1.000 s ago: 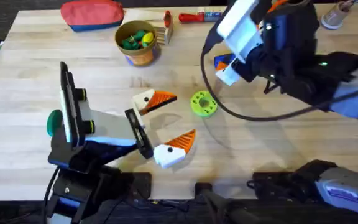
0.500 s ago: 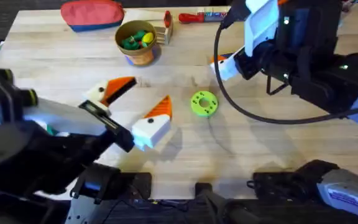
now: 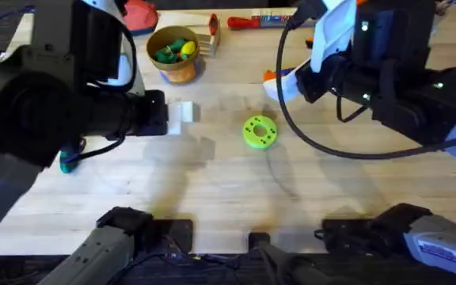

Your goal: Pick up the gripper from the table and insert it into the empty holder that is missing its gripper. Then pick up a screw, insert it into the mounting hole, and use the screwdriver to tighten it. Finally, clean up the table by picking up the vegetable and placing it into the bucket.

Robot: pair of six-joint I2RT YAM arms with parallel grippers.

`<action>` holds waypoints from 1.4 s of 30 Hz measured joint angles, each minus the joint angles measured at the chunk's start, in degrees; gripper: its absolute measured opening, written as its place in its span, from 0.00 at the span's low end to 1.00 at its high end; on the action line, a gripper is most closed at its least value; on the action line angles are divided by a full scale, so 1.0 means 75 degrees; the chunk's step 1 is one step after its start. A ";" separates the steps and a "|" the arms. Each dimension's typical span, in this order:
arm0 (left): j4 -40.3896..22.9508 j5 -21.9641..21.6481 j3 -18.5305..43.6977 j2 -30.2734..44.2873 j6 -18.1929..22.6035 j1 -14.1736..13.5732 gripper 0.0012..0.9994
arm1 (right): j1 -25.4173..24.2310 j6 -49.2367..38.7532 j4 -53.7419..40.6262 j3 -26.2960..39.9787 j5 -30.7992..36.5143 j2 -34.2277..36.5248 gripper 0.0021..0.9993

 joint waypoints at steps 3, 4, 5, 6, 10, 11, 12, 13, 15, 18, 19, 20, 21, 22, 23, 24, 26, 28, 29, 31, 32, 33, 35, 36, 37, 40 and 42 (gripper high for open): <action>-0.0077 -0.0611 0.0000 0.0410 -0.0130 0.0486 0.99 | 0.0000 0.0000 -0.0003 0.0000 -0.0023 0.0000 0.99; -0.0086 -0.0758 0.0000 0.0552 -0.0152 0.0782 0.99 | 0.0000 0.0000 0.0000 0.0000 -0.0023 0.0003 0.99; -0.0096 -0.0835 0.0000 0.0647 -0.0153 0.1032 0.99 | 0.0000 0.0000 -0.0003 0.0000 -0.0026 0.0001 0.99; -0.0116 -0.0917 0.0000 0.0745 -0.0153 0.1339 0.99 | 0.0000 0.0000 -0.0003 0.0000 -0.0023 0.0000 0.99; 0.0034 -0.1169 0.0000 0.1304 0.0185 0.3857 0.99 | 0.0000 0.0000 -0.0001 0.0000 -0.0023 0.0001 0.99; 0.0091 -0.1186 0.0000 0.1373 0.0370 0.4145 0.99 | 0.0000 0.0000 -0.0003 0.0000 -0.0023 0.0000 0.99; 0.0152 -0.1198 0.0000 0.1424 0.0542 0.4348 0.99 | 0.0000 0.0000 0.0000 0.0000 -0.0023 0.0000 0.99; 0.0434 -0.1240 0.0000 0.1607 0.1180 0.4978 0.99 | 0.0000 -0.0001 0.0000 0.0000 -0.0023 0.0002 0.99; 0.0613 -0.1285 0.0000 0.1760 0.1506 0.5319 0.99 | 0.0000 -0.0001 -0.0003 0.0000 -0.0023 0.0000 0.99; 0.1007 -0.1336 0.0000 0.2198 0.2241 0.6011 0.99 | 0.0000 0.0000 -0.0003 0.0000 -0.0023 0.0003 0.99; 0.1097 -0.1345 0.0002 0.2291 0.2378 0.6145 0.99 | 0.0000 0.0000 -0.0003 0.0000 -0.0023 0.0003 0.99; 0.1186 -0.1345 0.0000 0.2389 0.2540 0.6291 0.99 | 0.0000 0.0000 -0.0009 0.0000 -0.0023 0.0000 0.99; 0.1258 -0.1346 0.0003 0.2499 0.2726 0.6442 0.99 | 0.0000 0.0000 -0.0014 0.0000 -0.0023 0.0000 0.99; 0.1313 -0.1345 0.0003 0.2614 0.2933 0.6584 0.99 | 0.0000 0.0000 -0.0020 0.0000 -0.0023 0.0003 0.99; 0.1368 -0.1345 0.0003 0.2726 0.3118 0.6704 0.99 | 0.0000 0.0000 -0.0025 0.0000 -0.0023 0.0002 0.99; 0.1434 -0.1342 0.0003 0.2863 0.3320 0.6836 0.99 | 0.0000 0.0000 -0.0026 0.0000 -0.0023 0.0000 0.99; 0.1577 -0.1341 0.0003 0.3104 0.3592 0.7022 0.99 | 0.0000 0.0000 -0.0026 0.0000 -0.0023 0.0002 0.99; 0.1919 -0.1339 0.0003 0.3680 0.3919 0.7346 0.99 | 0.0000 0.0000 -0.0026 0.0000 -0.0023 0.0003 0.99; 0.1981 -0.1339 0.0003 0.3831 0.3957 0.7401 0.99 | 0.0000 0.0000 -0.0026 0.0000 -0.0023 0.0000 0.99; 0.2203 -0.1339 0.0003 0.4467 0.4068 0.7512 0.99 | 0.0000 0.0000 -0.0023 0.0000 -0.0023 0.0002 0.99; 0.2259 -0.1339 0.0003 0.4593 0.4087 0.7515 0.99 | 0.0000 0.0000 -0.0022 0.0000 -0.0023 0.0001 0.99; 0.2314 -0.1339 0.0003 0.4700 0.4094 0.7515 0.99 | 0.0000 0.0000 -0.0017 0.0000 -0.0023 0.0000 0.99; 0.2322 -0.1278 0.0036 0.4813 0.4119 0.7515 0.98 | 0.0000 0.0000 -0.0004 0.0000 -0.0023 0.0000 0.99; 0.2337 -0.1259 0.0066 0.4819 0.4137 0.7515 0.92 | 0.0000 0.0000 -0.0003 0.0000 -0.0023 0.0002 0.99; 0.2400 -0.1264 0.0076 0.4836 0.4140 0.7515 0.85 | 0.0000 0.0000 0.0000 0.0000 -0.0023 0.0003 0.99; 0.2442 -0.1208 0.0096 0.4968 0.4145 0.7515 0.60 | 0.0000 0.0000 0.0000 0.0000 -0.0023 0.0003 0.99; 0.2485 -0.1199 0.0096 0.4976 0.4168 0.7509 0.36 | 0.0000 0.0000 0.0000 0.0000 -0.0023 0.0000 0.99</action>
